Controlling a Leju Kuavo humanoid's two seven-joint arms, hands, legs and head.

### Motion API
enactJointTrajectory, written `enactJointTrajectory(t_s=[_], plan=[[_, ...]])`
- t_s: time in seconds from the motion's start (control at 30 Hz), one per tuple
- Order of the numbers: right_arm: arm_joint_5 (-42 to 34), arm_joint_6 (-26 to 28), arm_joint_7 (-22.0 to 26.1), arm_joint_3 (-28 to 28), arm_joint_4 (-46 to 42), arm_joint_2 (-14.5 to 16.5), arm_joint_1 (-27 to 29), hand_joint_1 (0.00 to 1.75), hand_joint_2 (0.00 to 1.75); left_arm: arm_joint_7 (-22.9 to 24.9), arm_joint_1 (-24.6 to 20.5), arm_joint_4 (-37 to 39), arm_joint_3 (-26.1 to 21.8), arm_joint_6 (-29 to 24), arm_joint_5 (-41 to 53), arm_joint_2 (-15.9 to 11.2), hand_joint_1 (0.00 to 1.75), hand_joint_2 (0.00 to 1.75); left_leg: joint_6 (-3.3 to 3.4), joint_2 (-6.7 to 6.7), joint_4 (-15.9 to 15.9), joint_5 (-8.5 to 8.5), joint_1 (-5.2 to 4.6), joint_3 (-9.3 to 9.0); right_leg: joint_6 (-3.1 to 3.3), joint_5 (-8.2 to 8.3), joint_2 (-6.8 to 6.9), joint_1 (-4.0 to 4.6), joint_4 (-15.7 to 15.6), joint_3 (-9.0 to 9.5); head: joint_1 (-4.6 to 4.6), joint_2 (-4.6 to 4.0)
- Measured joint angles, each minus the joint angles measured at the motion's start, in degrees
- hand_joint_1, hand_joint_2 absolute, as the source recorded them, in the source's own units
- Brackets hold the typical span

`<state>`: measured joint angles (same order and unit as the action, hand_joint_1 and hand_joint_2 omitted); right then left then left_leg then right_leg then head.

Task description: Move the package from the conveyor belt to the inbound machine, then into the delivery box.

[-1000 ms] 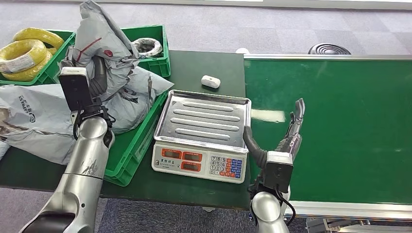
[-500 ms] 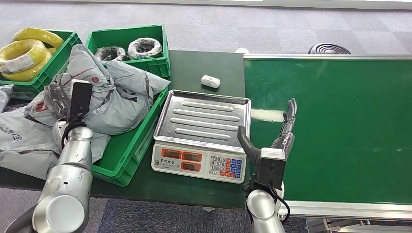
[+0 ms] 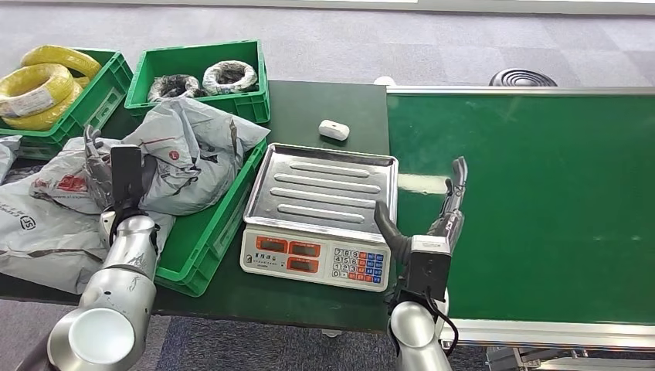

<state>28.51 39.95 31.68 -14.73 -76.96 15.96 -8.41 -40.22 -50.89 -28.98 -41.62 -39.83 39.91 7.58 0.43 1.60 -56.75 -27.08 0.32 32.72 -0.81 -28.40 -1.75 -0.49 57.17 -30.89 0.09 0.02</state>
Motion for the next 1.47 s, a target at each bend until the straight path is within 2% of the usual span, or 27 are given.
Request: enactJointTrajectory(t_s=[0.17,0.47,0.6,0.7,0.83,1.07,1.3,1.47], plan=[[-0.05,0.0,0.15,0.0,0.52,0.0,-0.63,0.0,1.75,-0.02,0.55,0.06,3.51,0.29,-6.17,0.09,0.0,1.75,0.0,0.0,0.0,0.01,0.0,0.0,0.0,0.0,0.01,0.0,0.0,0.01,0.0,0.0],[-0.06,0.0,0.2,0.0,1.03,0.0,-0.97,0.0,1.75,-0.02,1.07,-0.03,6.33,0.79,-7.93,0.09,0.0,1.75,0.0,0.0,-0.01,0.01,0.0,0.0,0.0,0.0,0.02,-0.01,0.0,0.01,0.0,0.0],[-0.12,0.0,0.34,0.01,1.25,0.0,-1.24,0.0,1.75,-0.02,2.29,-2.12,9.85,2.5,-15.9,0.24,0.0,0.0,-0.01,0.0,-0.01,0.01,0.0,0.0,0.0,0.0,0.02,-0.01,0.0,0.0,0.0,0.0],[-0.2,0.0,0.42,0.02,1.58,0.0,-1.8,0.0,1.75,-0.02,4.33,-6.16,15.93,3.25,-25.14,0.48,0.0,0.0,-0.01,0.0,-0.01,0.01,0.0,0.01,0.0,0.0,0.02,-0.01,0.0,0.0,0.0,0.0],[-0.21,0.0,0.71,0.02,2.12,0.01,-2.52,0.0,1.75,-0.02,9.11,-15.42,25.87,4.16,-33.4,0.96,0.0,0.0,0.0,0.01,-0.01,0.0,0.0,0.03,0.0,0.0,0.02,-0.01,0.0,0.0,-0.01,0.0],[-0.21,0.0,1.38,-0.07,2.38,0.04,-2.91,0.0,1.75,0.61,20.99,-37.65,42.04,5.56,-36.23,2.4,0.0,0.0,0.01,0.0,-0.01,-0.02,-0.06,0.06,-0.01,-0.01,0.02,-0.04,-0.04,-0.03,0.0,0.0],[-3.04,-0.59,1.36,-2.14,0.96,-0.18,-2.47,0.0,1.75,0.38,31.32,-53.91,51.53,5.99,-35.72,3.28,0.0,0.0,0.0,-0.01,0.0,-0.02,-0.08,0.07,-0.01,-0.01,0.02,-0.03,-0.04,-0.07,-0.01,0.0],[-9.37,-5.22,2.18,-4.47,-1.36,-0.66,-1.49,0.0,1.75,0.09,36.74,-60.32,55.77,7.2,-36.29,3.27,0.0,0.0,0.0,-0.01,0.0,-0.02,-0.08,0.07,0.0,-0.02,0.02,-0.02,-0.04,-0.07,-0.01,-0.01]])
